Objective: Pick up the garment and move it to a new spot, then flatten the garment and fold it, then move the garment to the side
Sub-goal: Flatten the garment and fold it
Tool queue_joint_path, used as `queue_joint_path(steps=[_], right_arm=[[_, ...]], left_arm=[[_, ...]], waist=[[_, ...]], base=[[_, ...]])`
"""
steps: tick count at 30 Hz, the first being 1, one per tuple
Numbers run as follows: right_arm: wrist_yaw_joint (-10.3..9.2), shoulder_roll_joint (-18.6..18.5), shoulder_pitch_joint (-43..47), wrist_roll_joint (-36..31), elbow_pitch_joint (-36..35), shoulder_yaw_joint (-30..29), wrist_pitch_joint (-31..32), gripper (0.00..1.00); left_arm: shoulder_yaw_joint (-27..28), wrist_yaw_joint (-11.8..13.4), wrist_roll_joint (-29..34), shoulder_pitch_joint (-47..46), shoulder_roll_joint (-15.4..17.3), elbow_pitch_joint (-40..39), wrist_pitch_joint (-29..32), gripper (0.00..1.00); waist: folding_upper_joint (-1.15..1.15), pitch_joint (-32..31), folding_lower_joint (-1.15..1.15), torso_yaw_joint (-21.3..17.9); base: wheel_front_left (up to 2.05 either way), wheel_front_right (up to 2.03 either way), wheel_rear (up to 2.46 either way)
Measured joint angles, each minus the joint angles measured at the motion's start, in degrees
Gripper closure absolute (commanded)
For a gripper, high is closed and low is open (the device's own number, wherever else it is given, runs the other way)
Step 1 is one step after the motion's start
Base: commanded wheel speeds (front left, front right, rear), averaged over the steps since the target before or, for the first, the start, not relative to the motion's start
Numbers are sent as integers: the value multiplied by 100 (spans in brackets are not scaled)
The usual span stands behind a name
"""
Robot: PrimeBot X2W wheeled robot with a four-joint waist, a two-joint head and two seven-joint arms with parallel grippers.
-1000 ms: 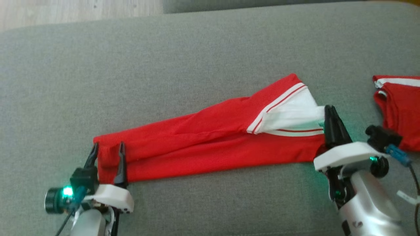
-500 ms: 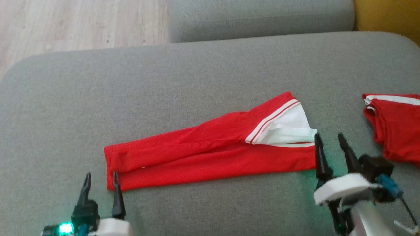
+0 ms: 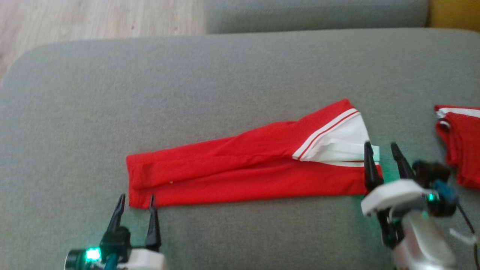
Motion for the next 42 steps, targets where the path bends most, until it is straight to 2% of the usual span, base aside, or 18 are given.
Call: queue_joint_path(steps=[4, 8, 12, 13, 14, 17, 19, 24, 27, 30, 33, 36, 42], right_arm=[[0, -1, -683, -155, 861, -107, 0, 0], [0, -3, -925, -175, 1661, -254, -9, 0], [0, -87, -995, 168, 1890, 0, -125, 0], [0, -144, -1033, 367, 1926, 229, -127, 23], [-1, -194, -1045, 593, 1927, 482, -127, 100], [-1, -222, -1029, 1232, 1887, 1115, -129, 100], [-1, -167, -1029, 1408, 1876, 1269, -127, 100], [0, -147, -990, 1260, 1586, 625, -38, 100], [0, -268, -829, 1010, 1190, 77, -24, 100], [0, -308, -669, 855, 656, -68, -24, 100], [0, -214, -576, 915, 66, 391, -24, 100], [0, -115, -554, 1252, -353, 1114, -24, 100], [0, -108, -552, 2191, -598, 2647, -24, 100]], left_arm=[[-87, -1, -44, -295, -13, 31, -1, 0], [-91, 0, -77, -332, -15, 116, 0, 0], [-90, 2, -138, -332, -15, 133, -1, 0], [-91, 3, -145, -332, -16, 144, 0, 0], [-92, 5, -145, -332, -16, 147, 0, 0], [-86, 7, -146, -332, -18, 170, 0, 0], [-86, 8, -154, -331, -18, 172, 0, 0], [-88, 5, -186, -330, -18, 154, -1, 0], [-102, -2, -186, -331, -20, 145, -1, 0], [-163, -43, -187, -336, -20, 147, 0, 0], [-291, -44, -188, -335, -21, 179, 0, 0], [-424, -53, -203, -335, -20, 223, 0, 0], [-862, -144, -137, -331, -21, 400, -1, 0]], waist=[[0, 210, 0, 179], [0, 360, 0, 363], [0, 411, -1, 463], [0, 418, -1, 483], [0, 419, -1, 494], [0, 401, -1, 460], [0, 388, -1, 398], [0, 354, -1, 174], [0, 315, -1, 34], [0, 256, -1, -76], [0, 181, -1, -115], [0, 130, -1, -53], [0, 42, -1, 400]], base=[[0, 0, 0], [0, 0, 0], [0, 0, 0], [0, 0, 0], [0, 0, 0], [0, 0, 0], [0, 0, 0], [0, 0, 0], [0, 0, 0], [0, 0, 0], [0, 0, 0], [0, 0, 0], [0, 0, 0]])
